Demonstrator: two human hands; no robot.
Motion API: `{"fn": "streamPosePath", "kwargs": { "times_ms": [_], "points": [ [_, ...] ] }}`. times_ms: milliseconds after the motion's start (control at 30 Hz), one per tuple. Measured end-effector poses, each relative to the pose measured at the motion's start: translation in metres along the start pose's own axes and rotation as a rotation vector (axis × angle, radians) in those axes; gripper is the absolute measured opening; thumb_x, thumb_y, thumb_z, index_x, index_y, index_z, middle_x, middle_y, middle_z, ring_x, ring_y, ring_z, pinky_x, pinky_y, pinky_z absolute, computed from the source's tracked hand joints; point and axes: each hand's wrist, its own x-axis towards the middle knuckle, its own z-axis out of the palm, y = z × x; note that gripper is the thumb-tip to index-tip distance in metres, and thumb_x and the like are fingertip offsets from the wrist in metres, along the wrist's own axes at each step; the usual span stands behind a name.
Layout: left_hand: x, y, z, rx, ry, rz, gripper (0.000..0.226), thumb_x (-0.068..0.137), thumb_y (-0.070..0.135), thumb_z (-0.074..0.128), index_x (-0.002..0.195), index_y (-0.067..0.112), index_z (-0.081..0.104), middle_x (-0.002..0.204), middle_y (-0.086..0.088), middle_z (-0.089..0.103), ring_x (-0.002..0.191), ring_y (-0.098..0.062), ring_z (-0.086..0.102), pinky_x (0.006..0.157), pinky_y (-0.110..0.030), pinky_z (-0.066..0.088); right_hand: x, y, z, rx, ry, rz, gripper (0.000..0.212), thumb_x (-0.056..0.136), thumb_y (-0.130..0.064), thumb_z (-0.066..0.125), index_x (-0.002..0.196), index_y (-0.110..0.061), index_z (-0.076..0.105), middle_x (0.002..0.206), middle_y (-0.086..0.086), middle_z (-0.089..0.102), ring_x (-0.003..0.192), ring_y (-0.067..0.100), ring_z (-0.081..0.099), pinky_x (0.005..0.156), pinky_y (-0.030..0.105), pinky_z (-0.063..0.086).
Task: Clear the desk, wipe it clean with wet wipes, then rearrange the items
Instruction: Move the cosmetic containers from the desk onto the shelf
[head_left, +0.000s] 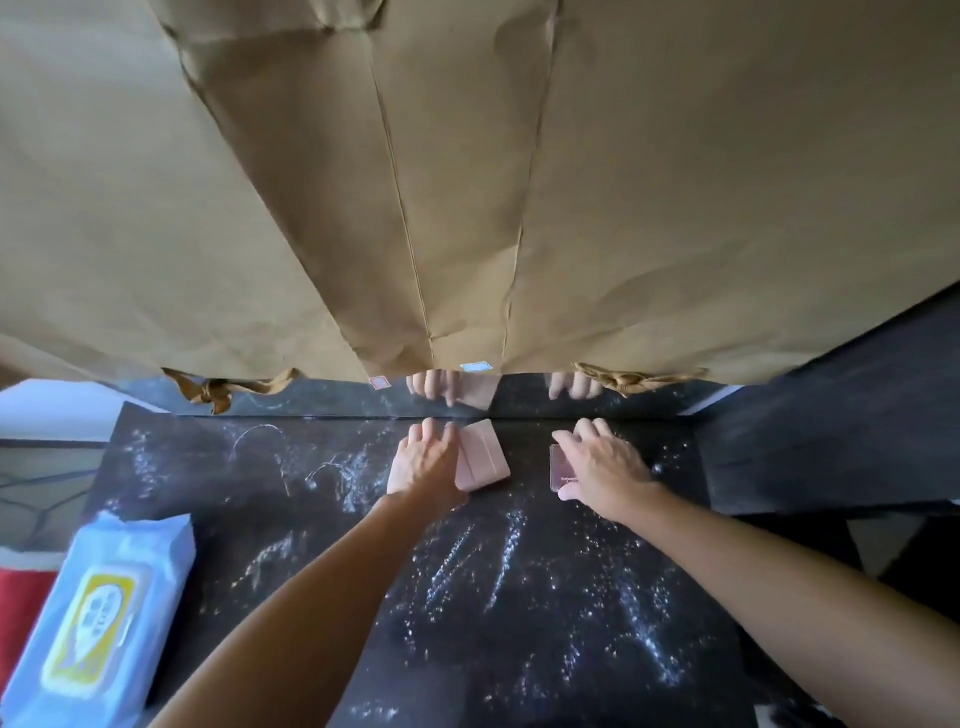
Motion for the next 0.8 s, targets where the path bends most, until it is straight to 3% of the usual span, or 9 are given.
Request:
{"fn": "streamPosePath", "kwargs": {
  "times_ms": [200, 333, 500, 667, 800],
  "points": [
    [-0.018, 0.009, 0.000, -0.015, 0.040, -0.051, 0.085, 0.057, 0.058, 0.076, 0.118, 0.013, 0.037, 0.114, -0.006, 0.043, 0.105, -0.025, 0.049, 0.091, -0.036, 0.038, -0.019, 0.004, 0.008, 0.151, 0.091, -0.040, 0.015, 0.089, -0.027, 0.058, 0.099, -0.017, 0.052, 0.102, -0.001, 0.058, 0.097, 0.021, 0.057, 0.071, 0.032, 0.039],
    [-0.040, 0.029, -0.008, -0.099, 0.134, -0.070, 0.082, 0.060, 0.070, 0.066, 0.113, 0.014, 0.039, 0.108, -0.001, 0.053, 0.104, -0.022, 0.053, 0.092, -0.038, 0.037, -0.046, 0.014, 0.007, 0.282, 0.188, -0.059, 0.016, 0.091, -0.031, 0.056, 0.097, -0.016, 0.052, 0.094, -0.002, 0.068, 0.085, 0.023, 0.065, 0.061, 0.031, 0.040],
    [-0.080, 0.072, -0.022, -0.212, 0.203, -0.057, 0.073, 0.061, 0.054, 0.068, 0.117, 0.020, 0.037, 0.111, 0.000, 0.049, 0.105, -0.022, 0.050, 0.080, -0.035, 0.042, -0.096, 0.045, 0.006, 0.409, 0.206, -0.045, 0.015, 0.090, -0.035, 0.057, 0.091, -0.022, 0.051, 0.090, -0.013, 0.071, 0.080, 0.012, 0.067, 0.065, 0.030, 0.052],
    [-0.123, 0.139, -0.029, -0.239, 0.254, -0.013, 0.088, 0.059, 0.059, 0.068, 0.130, 0.020, 0.032, 0.115, 0.001, 0.047, 0.106, -0.021, 0.051, 0.080, -0.036, 0.048, -0.155, 0.088, 0.009, 0.409, 0.248, 0.001, 0.020, 0.090, -0.036, 0.052, 0.102, -0.020, 0.054, 0.087, 0.001, 0.071, 0.080, 0.023, 0.066, 0.061, 0.028, 0.044],
    [-0.161, 0.211, -0.034, -0.264, 0.340, 0.034, 0.087, 0.061, 0.060, 0.066, 0.131, 0.020, 0.032, 0.113, 0.002, 0.047, 0.105, -0.020, 0.052, 0.077, -0.036, 0.048, -0.206, 0.133, 0.012, 0.468, 0.207, 0.092, 0.029, 0.086, -0.041, 0.056, 0.109, -0.024, 0.054, 0.092, 0.007, 0.068, 0.081, 0.025, 0.062, 0.061, 0.028, 0.040]
  ]
}}
